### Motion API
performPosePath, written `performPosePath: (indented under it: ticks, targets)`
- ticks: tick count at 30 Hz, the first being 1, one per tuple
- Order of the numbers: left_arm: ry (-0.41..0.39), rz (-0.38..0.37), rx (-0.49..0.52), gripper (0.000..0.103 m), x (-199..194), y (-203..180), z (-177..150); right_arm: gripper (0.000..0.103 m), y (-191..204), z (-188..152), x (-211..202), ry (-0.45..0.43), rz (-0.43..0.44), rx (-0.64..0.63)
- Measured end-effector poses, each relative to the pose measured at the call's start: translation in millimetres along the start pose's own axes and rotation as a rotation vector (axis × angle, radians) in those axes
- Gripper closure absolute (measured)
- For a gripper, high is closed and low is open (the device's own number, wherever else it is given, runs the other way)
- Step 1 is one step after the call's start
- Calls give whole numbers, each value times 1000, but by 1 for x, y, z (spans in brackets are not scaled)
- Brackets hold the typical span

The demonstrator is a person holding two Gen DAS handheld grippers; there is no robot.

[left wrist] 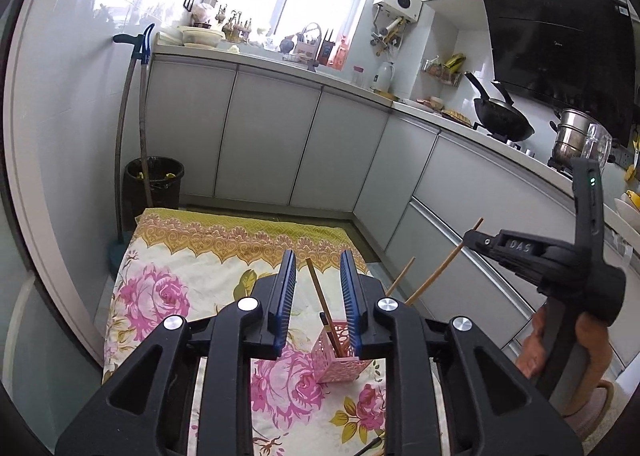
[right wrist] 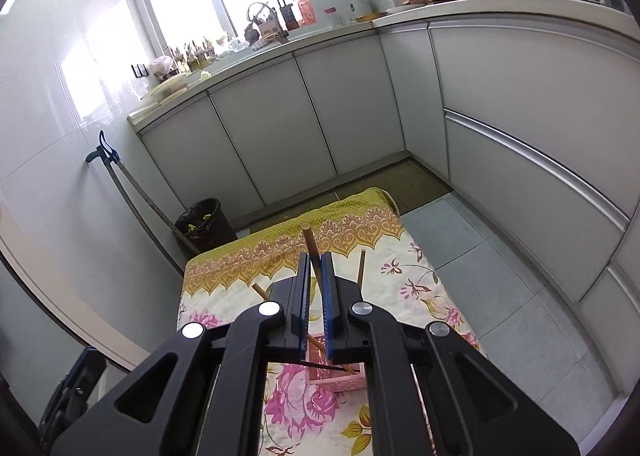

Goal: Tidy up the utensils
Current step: 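Drop the chopsticks into the pink cup and open both tools, then return the left tool to the chopsticks and grasp the next one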

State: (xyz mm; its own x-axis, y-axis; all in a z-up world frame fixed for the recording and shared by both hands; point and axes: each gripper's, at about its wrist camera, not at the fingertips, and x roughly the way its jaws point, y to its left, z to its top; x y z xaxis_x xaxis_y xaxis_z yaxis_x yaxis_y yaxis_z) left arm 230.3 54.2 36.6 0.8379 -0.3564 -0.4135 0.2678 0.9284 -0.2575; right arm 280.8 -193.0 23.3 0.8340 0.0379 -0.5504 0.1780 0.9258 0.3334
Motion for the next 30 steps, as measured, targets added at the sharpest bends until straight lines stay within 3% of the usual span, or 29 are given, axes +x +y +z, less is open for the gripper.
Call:
performPosePath:
  ticks: [9, 11, 13, 18, 23, 26, 28, 30]
  targets:
    - [30, 5, -1, 76, 3, 6, -5, 97, -6, -34, 49, 102, -5, 13]
    - [30, 5, -1, 74, 2, 7, -6, 86, -7, -35, 44, 87, 1, 19]
    - [28, 6, -3, 73, 1, 7, -6, 41, -11, -35, 34, 42, 12, 45]
    - [30, -1, 7, 67, 0, 5, -7, 15, -19, -32, 9, -38, 14, 86]
    - [35, -8, 23, 57, -1, 0, -10, 8, -31, -36, -5, -37, -3, 113]
    - [42, -7, 38, 33, -2, -5, -13, 7, -38, -43, -13, -19, -25, 130]
    - [33, -4, 42, 9, -4, -8, -16, 7, -48, -52, -21, -21, -44, 144]
    - [52, -10, 75, 7, -4, -14, -19, 7, -60, -65, -30, -19, -74, 158]
